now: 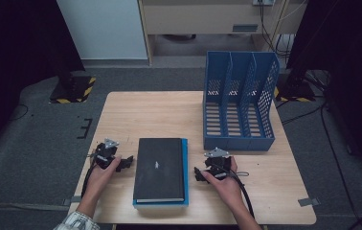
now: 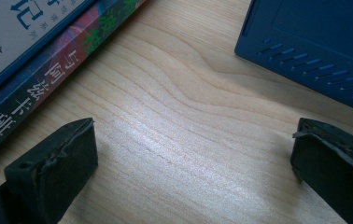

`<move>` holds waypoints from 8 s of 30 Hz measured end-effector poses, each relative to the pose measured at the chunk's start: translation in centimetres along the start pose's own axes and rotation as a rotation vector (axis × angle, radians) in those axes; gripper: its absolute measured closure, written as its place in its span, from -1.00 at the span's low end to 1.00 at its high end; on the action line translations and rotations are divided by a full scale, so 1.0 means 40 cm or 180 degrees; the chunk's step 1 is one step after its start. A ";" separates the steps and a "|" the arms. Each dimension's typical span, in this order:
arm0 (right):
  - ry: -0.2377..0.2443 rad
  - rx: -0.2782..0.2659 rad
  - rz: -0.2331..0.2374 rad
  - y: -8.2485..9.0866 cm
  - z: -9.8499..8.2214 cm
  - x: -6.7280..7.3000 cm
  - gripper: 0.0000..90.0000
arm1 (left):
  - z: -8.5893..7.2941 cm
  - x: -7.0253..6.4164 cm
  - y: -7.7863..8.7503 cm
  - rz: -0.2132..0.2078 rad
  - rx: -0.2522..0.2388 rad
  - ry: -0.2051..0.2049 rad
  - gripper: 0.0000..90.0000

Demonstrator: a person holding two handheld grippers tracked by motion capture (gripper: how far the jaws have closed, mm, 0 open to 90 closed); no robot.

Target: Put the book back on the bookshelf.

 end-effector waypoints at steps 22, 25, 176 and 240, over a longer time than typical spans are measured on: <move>0.0154 0.0013 0.0258 0.116 0.025 0.025 -0.80 | 0.031 -0.066 0.119 -0.0311 -0.0248 -0.0034 -0.91; 0.0167 -0.0095 0.0327 0.144 0.037 0.042 -0.79 | 0.027 -0.070 0.123 -0.0392 -0.0200 0.0006 -0.90; -0.0206 0.0081 0.1498 0.119 0.116 0.162 -0.99 | 0.194 -0.249 0.156 -0.1530 -0.0280 -0.0504 -0.81; -0.0550 0.0189 0.1959 0.102 0.126 0.103 -0.92 | 0.240 -0.256 0.148 -0.1574 -0.0438 -0.0547 -0.62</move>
Point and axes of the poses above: each handheld gripper's, and its own axes: y roughly backward along the jaws, z roughly out of its top, x roughly to its left, the point moved 3 cm from there along -y, roughly forward along the jaws, and after that the axes turned 8 degrees about -y, right-handed, at the moved point
